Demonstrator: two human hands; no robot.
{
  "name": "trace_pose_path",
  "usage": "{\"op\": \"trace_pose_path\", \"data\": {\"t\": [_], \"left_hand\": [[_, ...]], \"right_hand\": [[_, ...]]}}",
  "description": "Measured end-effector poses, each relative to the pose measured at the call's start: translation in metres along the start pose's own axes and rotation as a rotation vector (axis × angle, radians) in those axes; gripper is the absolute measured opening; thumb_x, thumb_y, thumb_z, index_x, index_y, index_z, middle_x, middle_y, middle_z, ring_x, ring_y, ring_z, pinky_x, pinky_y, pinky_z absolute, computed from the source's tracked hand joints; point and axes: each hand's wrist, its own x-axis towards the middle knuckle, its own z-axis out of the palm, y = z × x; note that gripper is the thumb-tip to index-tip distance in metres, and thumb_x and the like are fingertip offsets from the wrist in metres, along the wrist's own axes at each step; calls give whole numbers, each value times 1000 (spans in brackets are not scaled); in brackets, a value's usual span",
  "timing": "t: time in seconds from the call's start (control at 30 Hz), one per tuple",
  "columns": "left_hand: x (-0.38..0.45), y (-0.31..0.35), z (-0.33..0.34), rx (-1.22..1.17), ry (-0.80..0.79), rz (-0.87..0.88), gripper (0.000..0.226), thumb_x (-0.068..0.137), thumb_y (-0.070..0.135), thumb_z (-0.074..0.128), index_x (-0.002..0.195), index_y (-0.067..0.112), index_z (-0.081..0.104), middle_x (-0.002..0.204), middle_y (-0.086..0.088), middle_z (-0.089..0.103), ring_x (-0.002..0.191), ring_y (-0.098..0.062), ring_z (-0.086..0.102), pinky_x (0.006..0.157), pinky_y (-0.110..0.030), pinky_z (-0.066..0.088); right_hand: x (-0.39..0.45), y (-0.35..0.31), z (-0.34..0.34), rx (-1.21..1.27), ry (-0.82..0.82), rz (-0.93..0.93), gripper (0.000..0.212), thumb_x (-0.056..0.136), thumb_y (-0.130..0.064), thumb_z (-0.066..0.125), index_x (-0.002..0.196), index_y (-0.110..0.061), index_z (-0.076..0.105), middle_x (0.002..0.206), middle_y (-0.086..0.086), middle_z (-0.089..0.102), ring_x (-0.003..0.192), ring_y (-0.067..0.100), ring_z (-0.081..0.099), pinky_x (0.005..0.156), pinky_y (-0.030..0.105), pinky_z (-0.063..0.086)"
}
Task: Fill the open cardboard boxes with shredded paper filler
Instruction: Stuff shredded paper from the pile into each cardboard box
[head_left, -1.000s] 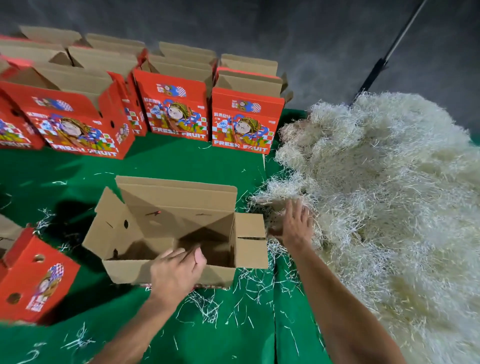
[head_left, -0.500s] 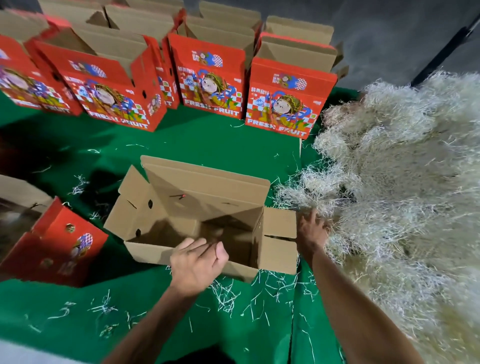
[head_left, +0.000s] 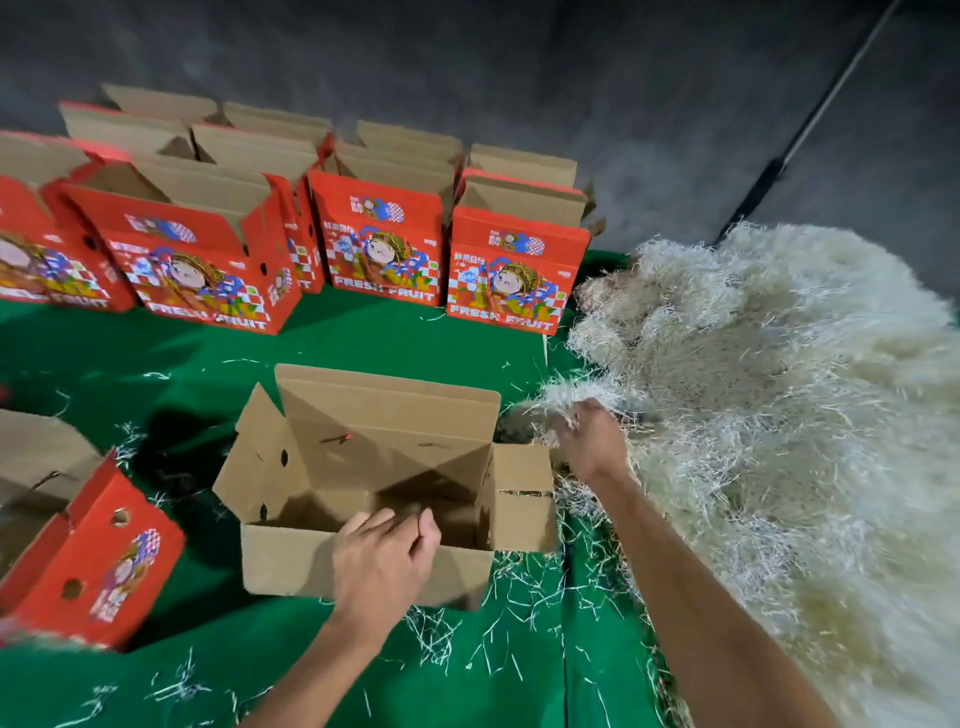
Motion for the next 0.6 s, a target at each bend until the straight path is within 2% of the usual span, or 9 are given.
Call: {"op": "trace_pose_path", "data": {"t": [0.07,0.13,0.2,0.27,0.3,0.4,0.47,0.53,0.6], "left_hand": [[3,6,-5,-70,-117,-123,41,100,40,44,66,27,62,52,13,56,45,-2,45,55,-28,43],[12,12,-10,-319,-167,-328,29,100,46,45,79,32,59,60,16,60,53,4,53,55,-26,50],[32,20,-18,-639,-198,-502,15,97,47,50,94,37,60,74,15,68,65,-1,64,60,-30,56],[61,32,-29,-857,-190,-545,8,96,45,55,103,42,58,86,14,71,72,-4,69,64,-31,58],[79,38,-33,-1018,-206,-592,8,96,43,58,104,43,58,94,11,73,78,-7,71,67,-34,60],[137,51,-45,-1515,-395,-949,35,90,52,64,114,27,61,110,-7,72,95,-23,72,84,-53,59],[166,54,-51,-1723,-543,-1196,61,82,67,64,109,11,62,100,-12,70,91,-30,68,90,-63,52],[186,56,-59,-1796,-602,-1301,76,76,75,64,109,7,59,101,-16,65,91,-35,68,81,-67,54],[199,57,-65,-1887,-586,-1320,87,69,78,67,119,9,55,114,-21,60,91,-46,67,76,-69,53]], "right_hand": [[9,-26,-31,162,85,-46,52,94,-44,64,130,-6,56,110,12,71,78,14,67,79,36,61],[16,-50,-63,323,161,-75,63,92,-41,68,139,-2,50,128,15,64,92,17,65,80,27,57],[18,-75,-90,436,222,-106,64,90,-47,69,133,-3,56,122,12,66,95,15,60,78,20,48],[17,-99,-110,568,248,-140,56,86,-57,68,119,-12,64,97,-1,63,82,11,56,74,22,43],[16,-111,-116,620,258,-145,60,86,-57,68,124,-10,63,94,-3,60,78,9,54,72,23,41],[14,-146,-124,848,252,-106,71,88,-44,73,143,-8,49,109,2,64,89,11,59,71,23,46],[11,-168,-124,1014,200,-84,70,88,-38,75,146,-11,47,115,5,63,99,13,58,78,23,46],[7,-187,-124,1107,150,-93,56,90,-32,72,140,-14,54,103,1,64,88,10,55,71,18,45],[4,-200,-128,1182,85,-124,39,93,-24,69,130,-19,58,89,-14,72,74,-1,63,61,11,46]]}}
